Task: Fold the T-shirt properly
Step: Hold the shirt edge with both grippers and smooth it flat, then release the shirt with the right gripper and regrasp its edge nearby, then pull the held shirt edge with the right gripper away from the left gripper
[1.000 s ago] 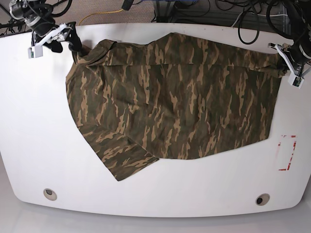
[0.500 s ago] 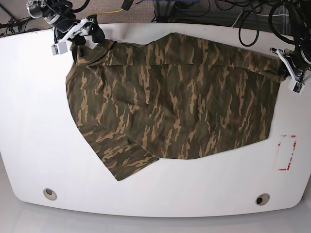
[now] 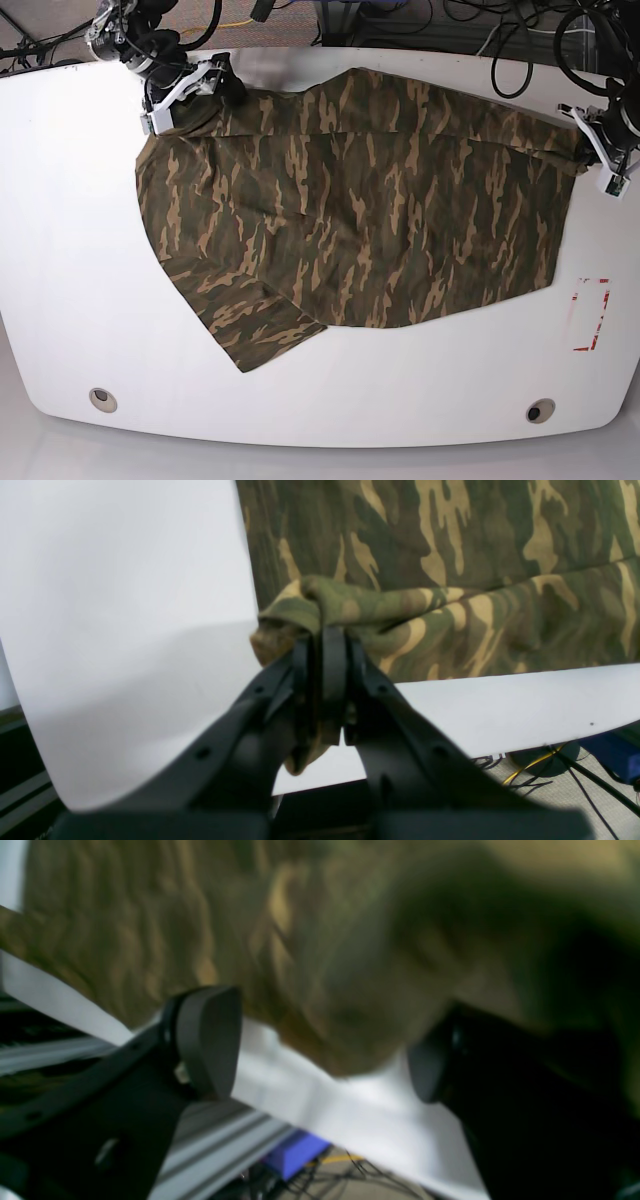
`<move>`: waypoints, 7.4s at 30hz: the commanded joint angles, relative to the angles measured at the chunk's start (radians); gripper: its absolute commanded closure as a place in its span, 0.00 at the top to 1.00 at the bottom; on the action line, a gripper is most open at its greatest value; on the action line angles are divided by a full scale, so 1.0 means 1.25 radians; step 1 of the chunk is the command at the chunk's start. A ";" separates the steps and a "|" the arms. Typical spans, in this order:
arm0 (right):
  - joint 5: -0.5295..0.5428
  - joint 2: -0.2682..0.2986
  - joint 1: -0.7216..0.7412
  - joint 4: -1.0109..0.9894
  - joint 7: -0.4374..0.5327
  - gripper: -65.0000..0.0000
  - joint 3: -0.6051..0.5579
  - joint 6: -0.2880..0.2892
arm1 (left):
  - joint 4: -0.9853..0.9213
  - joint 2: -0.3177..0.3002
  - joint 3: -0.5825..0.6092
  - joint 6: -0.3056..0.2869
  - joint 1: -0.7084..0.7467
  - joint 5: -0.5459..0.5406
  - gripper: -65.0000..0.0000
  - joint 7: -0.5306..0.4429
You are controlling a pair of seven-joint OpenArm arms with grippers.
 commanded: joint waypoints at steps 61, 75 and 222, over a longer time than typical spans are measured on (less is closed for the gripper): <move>0.239 0.075 -0.087 -0.037 -0.090 0.82 0.154 -0.003 | 0.010 -0.024 0.034 0.001 -0.078 0.057 0.00 -0.013; 0.238 0.087 -0.145 0.037 -0.090 0.54 0.152 -0.003 | 0.009 -0.024 0.029 0.001 -0.074 0.057 0.00 -0.013; 0.205 0.360 0.176 -0.184 -0.102 0.85 0.044 -0.003 | -0.330 0.104 0.226 0.001 -0.261 0.310 0.80 -0.234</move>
